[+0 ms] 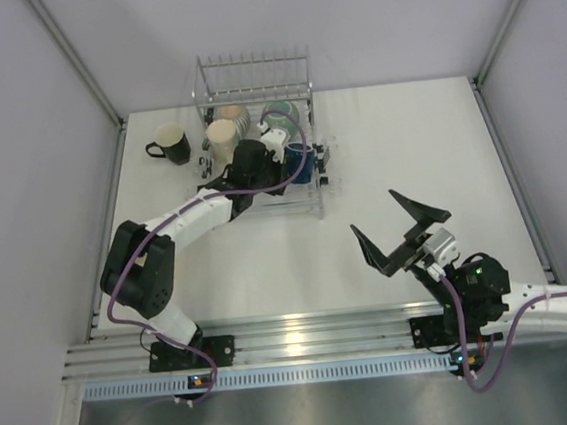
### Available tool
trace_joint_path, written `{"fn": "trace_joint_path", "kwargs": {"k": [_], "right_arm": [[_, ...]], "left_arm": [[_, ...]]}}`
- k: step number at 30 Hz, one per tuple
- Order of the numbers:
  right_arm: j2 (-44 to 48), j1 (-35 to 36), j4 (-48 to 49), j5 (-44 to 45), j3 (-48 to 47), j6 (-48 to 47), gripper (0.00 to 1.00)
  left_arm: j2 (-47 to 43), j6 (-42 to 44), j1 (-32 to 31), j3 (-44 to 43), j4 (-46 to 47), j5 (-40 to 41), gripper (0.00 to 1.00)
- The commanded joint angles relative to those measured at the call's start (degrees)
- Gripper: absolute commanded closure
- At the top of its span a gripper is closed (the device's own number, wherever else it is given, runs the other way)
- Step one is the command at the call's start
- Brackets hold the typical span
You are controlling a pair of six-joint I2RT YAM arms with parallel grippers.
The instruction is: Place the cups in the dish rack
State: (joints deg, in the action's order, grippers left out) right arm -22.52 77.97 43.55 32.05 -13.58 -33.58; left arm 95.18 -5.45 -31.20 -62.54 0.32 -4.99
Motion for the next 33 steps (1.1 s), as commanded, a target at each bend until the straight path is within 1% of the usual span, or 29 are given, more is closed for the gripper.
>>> {"fn": "trace_joint_path", "kwargs": {"k": [1,6,7,8,9,10,11,15,19,25,28,33], "right_arm": [[0.1,0.9,0.9,0.2,-0.4,-1.0,0.01],[-0.1,0.8,1.6,0.1,-0.1,-1.4,0.01],[-0.3,0.9,1.7,0.1,0.0,-1.5,0.01],[-0.5,0.9,1.9,0.1,0.0,-1.6,0.01],[-0.6,0.9,2.0,0.2,0.0,-1.6,0.0],[-0.9,0.9,2.2,0.1,0.1,-1.6,0.01],[-1.1,0.9,2.2,0.1,0.1,-1.6,0.01],[-2.0,1.0,3.0,0.1,0.2,-1.9,0.01],[-2.8,0.9,3.3,0.2,0.3,-2.0,0.01],[-3.4,0.9,3.6,0.2,0.4,-2.0,0.01],[-3.7,1.0,3.6,0.3,0.3,-2.1,0.01],[-3.5,0.9,3.8,0.5,0.5,-2.2,0.01]], "left_arm": [[-1.8,0.9,0.2,0.4,12.6,3.8,1.0],[-1.7,-0.1,0.3,1.9,12.8,4.5,1.0],[-1.8,-0.3,0.4,2.4,12.8,6.8,1.0],[-1.8,-0.3,0.3,3.2,12.7,7.2,0.99],[-1.7,-0.4,0.4,3.7,12.7,7.5,0.9],[-1.7,-0.6,0.3,3.9,12.2,8.1,0.87],[-1.7,-0.7,0.3,4.1,11.9,8.5,0.85],[-2.4,-1.2,0.4,5.7,11.5,8.3,0.7],[-3.7,-1.3,0.3,5.9,10.3,8.7,0.64],[-5.8,-0.4,0.4,5.6,8.6,7.9,0.62],[-6.9,-0.3,0.3,5.6,8.4,5.5,0.6],[-6.0,0.3,0.4,3.6,6.4,5.3,0.6]]}}
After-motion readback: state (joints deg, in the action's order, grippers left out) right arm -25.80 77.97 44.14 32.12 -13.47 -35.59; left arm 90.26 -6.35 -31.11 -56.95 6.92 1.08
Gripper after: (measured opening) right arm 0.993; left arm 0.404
